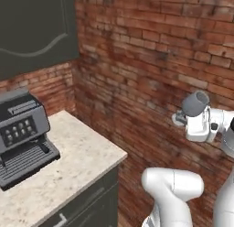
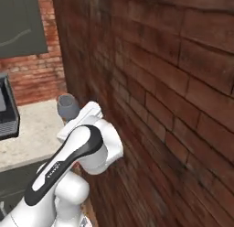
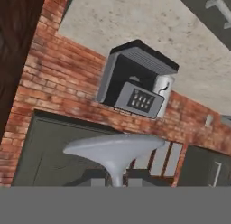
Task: Retrieve the wine glasses from the counter and place one next to each plate.
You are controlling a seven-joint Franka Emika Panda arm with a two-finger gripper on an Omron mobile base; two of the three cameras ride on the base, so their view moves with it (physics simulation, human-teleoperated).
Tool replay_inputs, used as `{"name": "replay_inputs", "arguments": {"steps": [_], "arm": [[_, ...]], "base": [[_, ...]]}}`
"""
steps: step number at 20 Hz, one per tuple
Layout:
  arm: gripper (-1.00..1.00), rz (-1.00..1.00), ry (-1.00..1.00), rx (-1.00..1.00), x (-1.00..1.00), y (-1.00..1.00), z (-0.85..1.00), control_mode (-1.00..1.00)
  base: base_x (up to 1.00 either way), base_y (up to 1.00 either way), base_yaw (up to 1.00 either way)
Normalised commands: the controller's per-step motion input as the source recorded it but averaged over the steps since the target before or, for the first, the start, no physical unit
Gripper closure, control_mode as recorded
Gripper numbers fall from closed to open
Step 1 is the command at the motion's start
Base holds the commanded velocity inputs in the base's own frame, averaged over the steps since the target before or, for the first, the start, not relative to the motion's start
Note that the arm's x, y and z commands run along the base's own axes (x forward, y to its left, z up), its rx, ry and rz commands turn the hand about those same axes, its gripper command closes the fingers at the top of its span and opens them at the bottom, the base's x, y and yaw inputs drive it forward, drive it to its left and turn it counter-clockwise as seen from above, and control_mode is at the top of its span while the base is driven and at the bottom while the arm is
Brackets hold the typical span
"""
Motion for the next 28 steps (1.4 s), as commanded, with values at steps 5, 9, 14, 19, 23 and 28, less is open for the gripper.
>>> {"name": "replay_inputs", "arguments": {"steps": [5, 9, 14, 19, 23, 28], "arm": [[1.00, 0.00, 0.00, 0.00, 0.00, 0.00, 0.00, 1.00], [1.00, 0.00, 0.00, 0.00, 0.00, 0.00, 0.00, 1.00], [1.00, 0.00, 0.00, 0.00, 0.00, 0.00, 0.00, 1.00], [1.00, 0.00, 0.00, 0.00, 0.00, 0.00, 0.00, 1.00], [1.00, 0.00, 0.00, 0.00, 0.00, 0.00, 0.00, 1.00], [1.00, 0.00, 0.00, 0.00, 0.00, 0.00, 0.00, 1.00]], "base": [[0.00, 0.00, -1.00], [0.00, 0.00, -1.00], [0.00, 0.00, -1.00], [0.00, 0.00, -1.00], [0.00, 0.00, -1.00], [0.00, 0.00, -1.00]]}}
